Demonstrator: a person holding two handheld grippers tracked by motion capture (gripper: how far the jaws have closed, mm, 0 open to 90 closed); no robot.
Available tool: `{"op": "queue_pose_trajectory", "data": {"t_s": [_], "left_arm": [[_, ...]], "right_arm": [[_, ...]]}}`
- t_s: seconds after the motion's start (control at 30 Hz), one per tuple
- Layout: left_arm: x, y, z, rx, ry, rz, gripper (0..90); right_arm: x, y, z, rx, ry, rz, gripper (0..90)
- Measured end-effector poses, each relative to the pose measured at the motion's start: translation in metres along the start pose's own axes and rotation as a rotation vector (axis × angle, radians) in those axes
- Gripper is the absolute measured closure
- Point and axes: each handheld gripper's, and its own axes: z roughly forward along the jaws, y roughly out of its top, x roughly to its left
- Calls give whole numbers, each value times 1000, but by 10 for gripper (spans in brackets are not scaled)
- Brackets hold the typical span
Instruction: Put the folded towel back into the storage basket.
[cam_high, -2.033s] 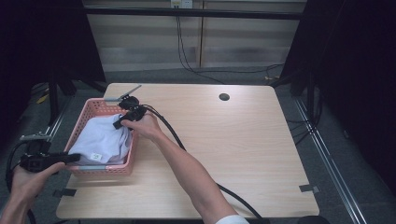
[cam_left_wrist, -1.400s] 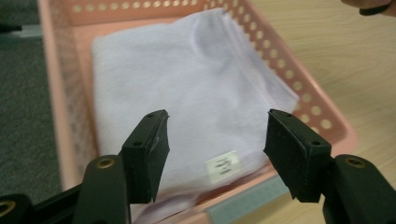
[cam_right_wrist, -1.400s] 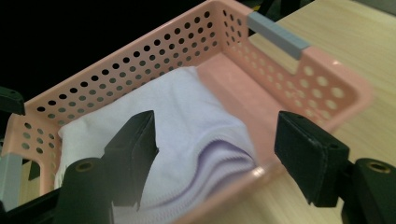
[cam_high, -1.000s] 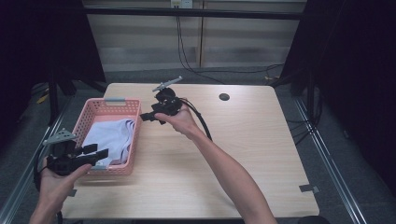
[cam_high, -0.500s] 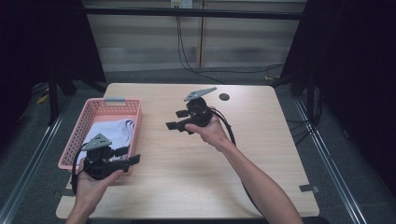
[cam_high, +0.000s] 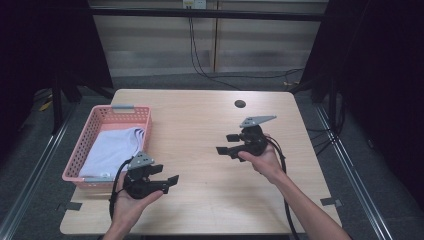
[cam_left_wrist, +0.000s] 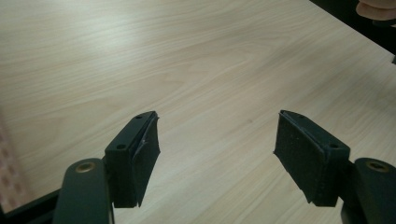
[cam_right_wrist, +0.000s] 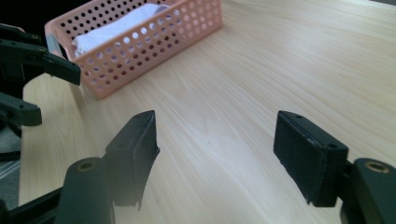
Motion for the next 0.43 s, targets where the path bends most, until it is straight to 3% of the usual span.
{"op": "queue_pose_trajectory", "data": {"t_s": [0.07,0.2,0.3,0.37,0.43], "left_arm": [[-4,-3,7,13,-4,-9,329],[-11,-13,19,36,-13,11,303],[-14,-18,24,53,-20,28,300],[-16,-23,26,55,-20,26,299],[-18,-29,29,88,-35,52,294]], "right_arm": [[-1,-13,-12,-10,-15,16,302],[-2,-39,-26,-6,-49,38,296],[-5,-56,-34,-30,-47,74,293],[-7,-63,-38,-32,-53,90,288],[-8,-68,-43,-28,-65,98,276]]}}
